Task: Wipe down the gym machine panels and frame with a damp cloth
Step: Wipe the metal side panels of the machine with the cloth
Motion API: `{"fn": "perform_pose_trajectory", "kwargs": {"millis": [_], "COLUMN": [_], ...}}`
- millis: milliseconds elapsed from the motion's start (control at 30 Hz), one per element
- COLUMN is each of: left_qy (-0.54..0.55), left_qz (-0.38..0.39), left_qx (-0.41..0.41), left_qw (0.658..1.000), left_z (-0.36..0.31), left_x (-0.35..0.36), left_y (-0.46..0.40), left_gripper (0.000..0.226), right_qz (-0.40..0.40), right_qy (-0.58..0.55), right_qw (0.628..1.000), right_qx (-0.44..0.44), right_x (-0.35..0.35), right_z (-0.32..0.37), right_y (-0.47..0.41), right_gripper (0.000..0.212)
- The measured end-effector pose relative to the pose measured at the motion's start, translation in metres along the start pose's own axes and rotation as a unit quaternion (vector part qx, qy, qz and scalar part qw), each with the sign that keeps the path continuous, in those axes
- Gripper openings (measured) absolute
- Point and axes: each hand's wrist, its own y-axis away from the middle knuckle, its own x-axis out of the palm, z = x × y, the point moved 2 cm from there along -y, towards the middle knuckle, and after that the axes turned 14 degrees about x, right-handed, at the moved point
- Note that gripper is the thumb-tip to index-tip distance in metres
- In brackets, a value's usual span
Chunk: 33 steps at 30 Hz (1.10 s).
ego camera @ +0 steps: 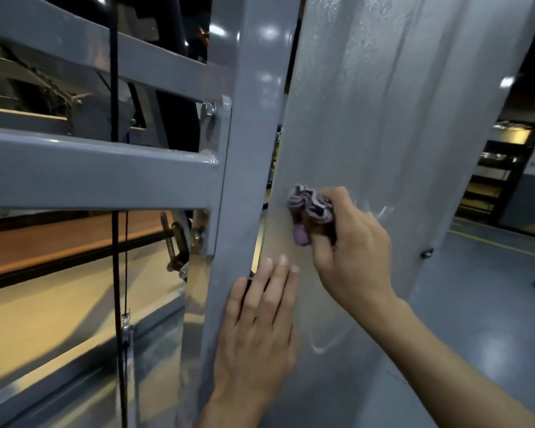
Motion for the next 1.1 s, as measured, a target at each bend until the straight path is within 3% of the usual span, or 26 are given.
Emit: {"fn": "perform_pose_trajectory", "kwargs": {"millis": [33, 167, 333, 533, 667, 733, 867, 933, 1000, 1100], "left_qy": [-0.003, -0.005, -0.002, -0.017, -0.018, -0.025, -0.04, -0.04, -0.036, -0.03], "left_qz": [0.003, 0.017, 0.038, 0.036, 0.061, 0.057, 0.024, 0.031, 0.06, 0.081], "left_qx": [-0.002, 0.002, 0.02, 0.022, 0.017, 0.02, 0.021, 0.017, 0.018, 0.018], "left_qw": [1.0, 1.0, 0.999, 0.999, 0.998, 0.998, 0.999, 0.999, 0.997, 0.996], "left_z": [0.0, 0.0, 0.001, 0.001, -0.001, -0.001, 0.001, -0.001, -0.003, -0.003], "left_x": [0.0, -0.002, -0.007, -0.004, -0.012, -0.011, -0.006, -0.007, -0.011, -0.015], "left_y": [0.0, 0.001, 0.002, 0.001, 0.001, 0.001, 0.003, 0.002, 0.001, 0.0], "left_gripper": [0.071, 0.071, 0.076, 0.071, 0.079, 0.078, 0.071, 0.071, 0.078, 0.081], "right_qz": [0.004, 0.022, -0.019, -0.034, -0.04, -0.032, -0.032, -0.018, -0.021, -0.024], "right_qy": [-0.009, 0.054, -0.045, 0.0, -0.028, -0.049, -0.041, -0.025, -0.018, -0.025], "right_qw": [1.0, 0.99, 0.997, 0.994, 0.998, 0.997, 0.996, 0.995, 0.999, 0.998], "right_qx": [0.004, -0.129, 0.058, -0.108, 0.03, 0.054, -0.07, -0.092, -0.042, 0.057], "right_x": [0.002, 0.012, -0.001, 0.015, 0.0, 0.001, 0.016, 0.013, 0.003, -0.007], "right_z": [0.005, 0.016, -0.01, 0.014, -0.023, -0.021, 0.02, 0.013, -0.014, -0.043], "right_y": [0.004, 0.023, -0.008, 0.012, -0.004, -0.004, 0.011, 0.007, -0.002, -0.009], "right_gripper": [0.023, 0.013, 0.01, 0.011, 0.009, 0.01, 0.02, 0.021, 0.009, 0.013]}}
